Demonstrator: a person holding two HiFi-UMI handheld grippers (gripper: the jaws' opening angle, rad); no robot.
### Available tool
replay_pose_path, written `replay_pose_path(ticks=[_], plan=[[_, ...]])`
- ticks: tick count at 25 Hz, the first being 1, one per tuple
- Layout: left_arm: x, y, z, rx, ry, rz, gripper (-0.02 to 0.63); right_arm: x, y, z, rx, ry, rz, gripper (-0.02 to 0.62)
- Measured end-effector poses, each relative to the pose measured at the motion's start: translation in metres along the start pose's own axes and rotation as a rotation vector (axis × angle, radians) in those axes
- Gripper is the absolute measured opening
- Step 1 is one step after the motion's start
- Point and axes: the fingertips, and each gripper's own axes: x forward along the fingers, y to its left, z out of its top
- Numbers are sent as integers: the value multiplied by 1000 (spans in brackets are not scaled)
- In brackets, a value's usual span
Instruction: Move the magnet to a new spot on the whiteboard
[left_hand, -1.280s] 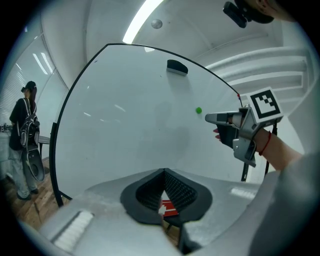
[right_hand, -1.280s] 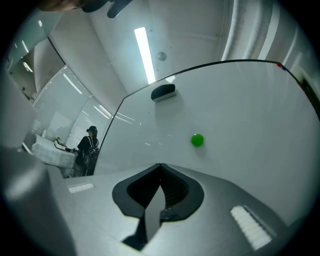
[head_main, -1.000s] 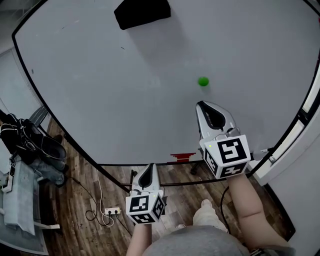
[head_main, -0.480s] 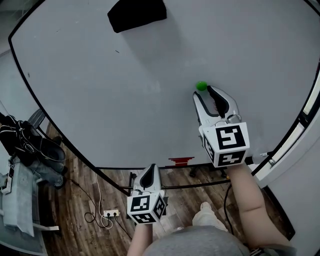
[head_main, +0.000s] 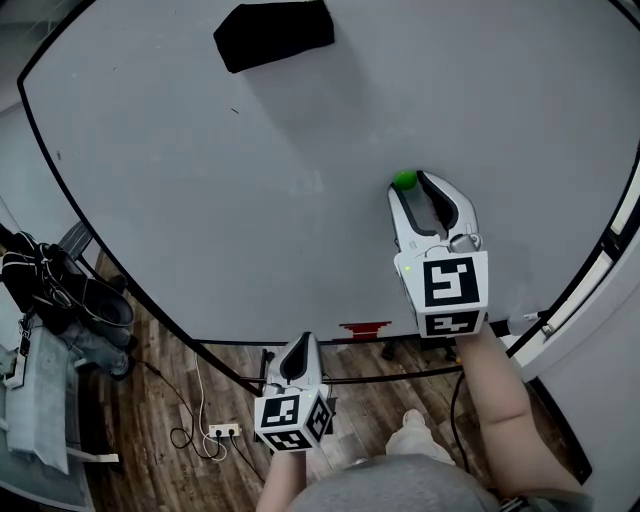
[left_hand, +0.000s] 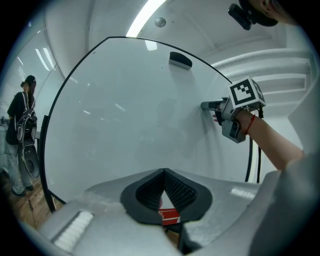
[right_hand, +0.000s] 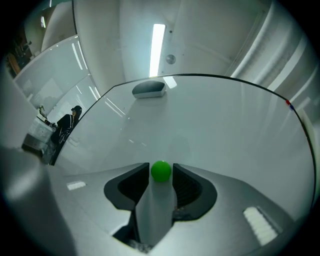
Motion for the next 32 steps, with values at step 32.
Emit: replay_pose_path(ticks=[32], plan=[[-28, -2, -16, -14, 29, 3, -3, -53, 37, -10, 29, 22, 48, 121]])
